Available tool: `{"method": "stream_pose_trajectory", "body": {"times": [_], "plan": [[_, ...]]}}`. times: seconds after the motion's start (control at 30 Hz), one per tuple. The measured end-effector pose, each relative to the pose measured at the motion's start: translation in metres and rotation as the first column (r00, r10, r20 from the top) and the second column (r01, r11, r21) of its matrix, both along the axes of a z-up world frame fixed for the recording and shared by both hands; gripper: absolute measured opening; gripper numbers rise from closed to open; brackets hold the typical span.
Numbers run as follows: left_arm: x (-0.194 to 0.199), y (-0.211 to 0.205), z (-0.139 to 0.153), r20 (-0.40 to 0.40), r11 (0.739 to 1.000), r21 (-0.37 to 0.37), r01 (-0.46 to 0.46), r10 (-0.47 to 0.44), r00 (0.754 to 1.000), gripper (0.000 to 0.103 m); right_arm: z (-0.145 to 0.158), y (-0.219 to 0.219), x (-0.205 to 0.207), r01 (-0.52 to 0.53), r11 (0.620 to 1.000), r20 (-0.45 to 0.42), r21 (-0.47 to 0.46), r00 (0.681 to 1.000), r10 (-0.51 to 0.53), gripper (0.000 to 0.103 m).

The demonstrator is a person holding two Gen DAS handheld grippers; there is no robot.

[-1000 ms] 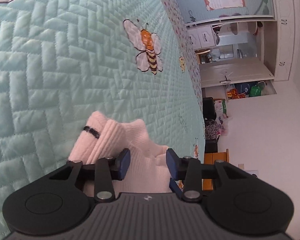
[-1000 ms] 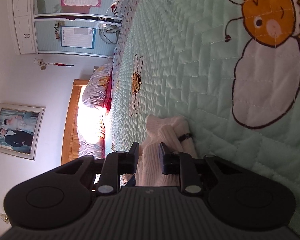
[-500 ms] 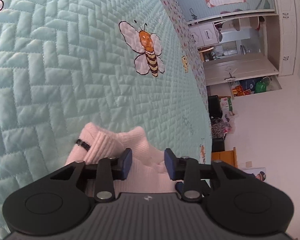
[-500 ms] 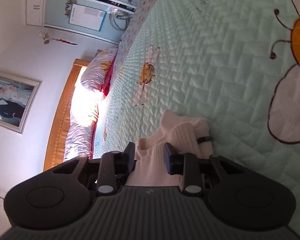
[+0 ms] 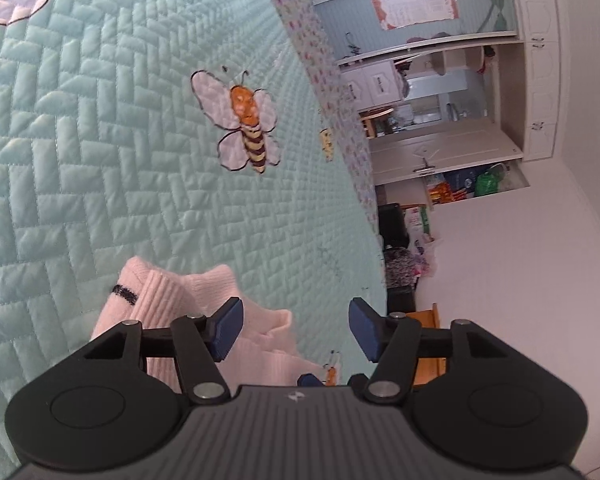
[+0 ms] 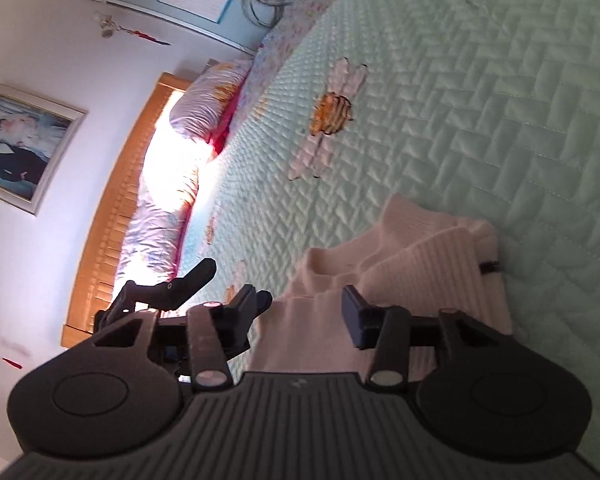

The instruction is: Fold clothes

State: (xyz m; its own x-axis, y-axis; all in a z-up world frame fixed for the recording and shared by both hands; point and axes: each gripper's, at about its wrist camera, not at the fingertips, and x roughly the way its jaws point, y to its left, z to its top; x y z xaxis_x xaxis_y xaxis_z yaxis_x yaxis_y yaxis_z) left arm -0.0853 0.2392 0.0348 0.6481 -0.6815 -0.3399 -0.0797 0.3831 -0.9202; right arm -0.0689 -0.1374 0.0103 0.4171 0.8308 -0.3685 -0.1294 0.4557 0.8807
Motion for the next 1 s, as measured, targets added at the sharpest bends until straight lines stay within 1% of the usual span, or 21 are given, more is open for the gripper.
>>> {"method": "stream_pose_trajectory", "body": {"times": [0.07,0.17,0.23,0.27,0.3,0.33,0.4,0.43,0.5,0.53,0.6,0.67,0.73,0.8,0.9,1.0], "plan": [[-0.011,0.008,-0.001,0.0,0.999,-0.027,-0.023,0.023,1.0,0.063,0.007,-0.006,-0.016,0.001,0.998,0.011,0.057,1.0,-0.002,0.051],[-0.017,0.012,-0.013,-0.031,0.999,-0.031,-0.037,0.036,0.999,0.063,0.002,-0.018,-0.035,0.065,0.995,-0.018,0.074,0.998,-0.063,0.052],[-0.014,0.007,-0.023,-0.075,0.999,0.014,-0.04,0.04,0.996,0.064,-0.013,-0.025,-0.039,0.104,0.994,-0.076,0.045,0.992,-0.1,0.061],[-0.013,0.005,-0.027,-0.096,0.999,0.034,-0.04,0.043,0.994,0.061,-0.025,-0.026,-0.038,0.116,0.992,-0.111,0.042,0.988,-0.111,0.059],[-0.013,0.006,-0.029,-0.1,0.998,0.031,-0.047,0.05,0.994,0.059,-0.032,-0.03,-0.038,0.136,0.988,-0.135,0.079,0.983,-0.124,0.056],[-0.013,0.006,-0.03,-0.104,0.998,0.028,-0.054,0.057,0.993,0.059,-0.038,-0.035,-0.038,0.159,0.979,-0.156,0.128,0.978,-0.138,0.056],[-0.014,0.006,-0.02,-0.103,0.998,0.04,-0.057,0.061,0.993,0.061,-0.029,-0.044,-0.041,0.182,0.966,-0.136,0.186,0.978,-0.158,0.059],[-0.016,0.006,-0.012,-0.098,0.997,0.049,-0.052,0.057,0.994,0.062,-0.019,-0.047,-0.044,0.174,0.963,-0.104,0.207,0.982,-0.155,0.059],[-0.021,0.004,0.003,-0.089,0.997,0.068,-0.042,0.048,0.995,0.062,-0.002,-0.047,-0.06,0.127,0.967,-0.063,0.221,0.991,-0.115,0.06],[-0.026,0.002,0.011,-0.076,0.998,0.066,-0.022,0.027,0.997,0.062,0.007,-0.046,-0.069,0.101,0.969,-0.044,0.225,0.995,-0.094,0.06],[-0.046,-0.005,0.029,-0.029,0.998,0.059,0.034,-0.032,0.999,0.063,0.024,-0.045,-0.086,0.05,0.971,-0.007,0.232,0.999,-0.05,0.061],[-0.072,-0.015,0.041,-0.009,0.992,0.095,0.08,-0.08,0.997,0.064,0.038,-0.044,-0.108,0.0,0.973,0.028,0.233,1.0,-0.007,0.061],[-0.098,-0.026,0.053,0.009,0.983,0.131,0.125,-0.127,0.992,0.065,0.04,-0.045,-0.133,-0.018,0.973,0.033,0.228,0.999,0.01,0.064],[-0.126,-0.034,0.049,-0.002,0.979,0.157,0.134,-0.135,0.991,0.066,0.035,-0.043,-0.152,-0.021,0.973,0.012,0.231,1.0,0.019,0.065],[-0.156,-0.04,0.033,-0.031,0.975,0.182,0.124,-0.121,0.992,0.066,0.019,-0.037,-0.168,-0.031,0.968,-0.036,0.249,0.999,0.041,0.065],[-0.165,-0.044,0.019,-0.026,0.974,0.205,0.094,-0.09,0.996,0.066,0.004,-0.031,-0.176,-0.038,0.973,-0.066,0.226,0.996,0.054,0.065]]}}
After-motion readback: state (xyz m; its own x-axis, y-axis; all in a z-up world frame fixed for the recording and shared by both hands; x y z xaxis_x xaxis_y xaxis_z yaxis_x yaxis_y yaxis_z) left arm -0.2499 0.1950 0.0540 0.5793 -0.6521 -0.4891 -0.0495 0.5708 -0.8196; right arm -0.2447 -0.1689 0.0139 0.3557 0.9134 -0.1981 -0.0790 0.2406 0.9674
